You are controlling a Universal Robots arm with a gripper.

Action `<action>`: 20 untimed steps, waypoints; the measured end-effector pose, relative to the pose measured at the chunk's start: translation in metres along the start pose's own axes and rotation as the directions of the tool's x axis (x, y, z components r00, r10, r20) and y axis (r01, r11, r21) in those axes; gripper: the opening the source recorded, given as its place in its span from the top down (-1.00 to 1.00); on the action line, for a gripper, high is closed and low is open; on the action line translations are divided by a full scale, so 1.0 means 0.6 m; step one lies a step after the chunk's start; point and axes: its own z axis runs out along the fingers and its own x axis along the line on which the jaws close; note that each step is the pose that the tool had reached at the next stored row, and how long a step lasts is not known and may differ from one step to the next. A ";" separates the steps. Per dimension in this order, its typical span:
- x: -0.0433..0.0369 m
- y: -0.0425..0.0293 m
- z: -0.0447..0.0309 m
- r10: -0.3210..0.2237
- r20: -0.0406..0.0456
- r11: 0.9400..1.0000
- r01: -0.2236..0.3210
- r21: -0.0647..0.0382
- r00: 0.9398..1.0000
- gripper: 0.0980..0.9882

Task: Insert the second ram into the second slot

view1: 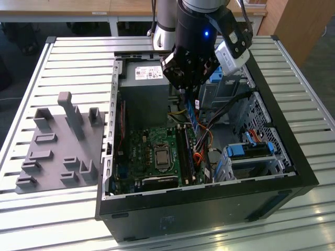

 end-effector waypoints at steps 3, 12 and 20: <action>0.000 -0.001 0.004 0.005 0.000 1.000 -0.005 0.000 1.000 0.91; 0.000 -0.001 0.015 0.010 0.000 1.000 -0.010 0.000 1.000 0.91; 0.000 -0.002 0.022 0.010 0.000 1.000 -0.010 0.000 1.000 0.91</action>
